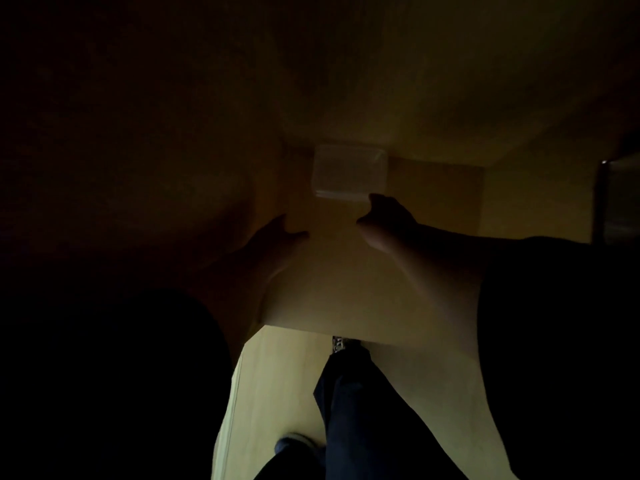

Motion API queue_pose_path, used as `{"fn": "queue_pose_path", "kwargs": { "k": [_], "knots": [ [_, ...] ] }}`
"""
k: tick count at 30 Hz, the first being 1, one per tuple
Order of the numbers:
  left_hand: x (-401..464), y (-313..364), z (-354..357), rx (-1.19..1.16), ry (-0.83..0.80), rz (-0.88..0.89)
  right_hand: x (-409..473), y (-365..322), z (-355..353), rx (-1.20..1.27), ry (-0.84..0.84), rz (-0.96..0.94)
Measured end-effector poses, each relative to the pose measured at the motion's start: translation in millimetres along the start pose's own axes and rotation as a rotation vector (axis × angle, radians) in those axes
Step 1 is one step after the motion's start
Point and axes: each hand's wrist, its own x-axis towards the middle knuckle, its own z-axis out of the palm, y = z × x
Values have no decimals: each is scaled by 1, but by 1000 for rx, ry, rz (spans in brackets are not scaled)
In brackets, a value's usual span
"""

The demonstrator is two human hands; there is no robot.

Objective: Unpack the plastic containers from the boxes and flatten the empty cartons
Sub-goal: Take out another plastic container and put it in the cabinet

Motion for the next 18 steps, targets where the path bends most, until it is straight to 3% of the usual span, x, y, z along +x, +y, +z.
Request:
{"fn": "queue_pose_path", "kwargs": {
  "k": [9,18],
  "knots": [
    [-94,-30,-28,19,-5,99,-111,-38,11,-163,25,-107],
    [-219,-124,-62,-82,12,59,-244,-70,53,-324,-26,-258]
  ]
}}
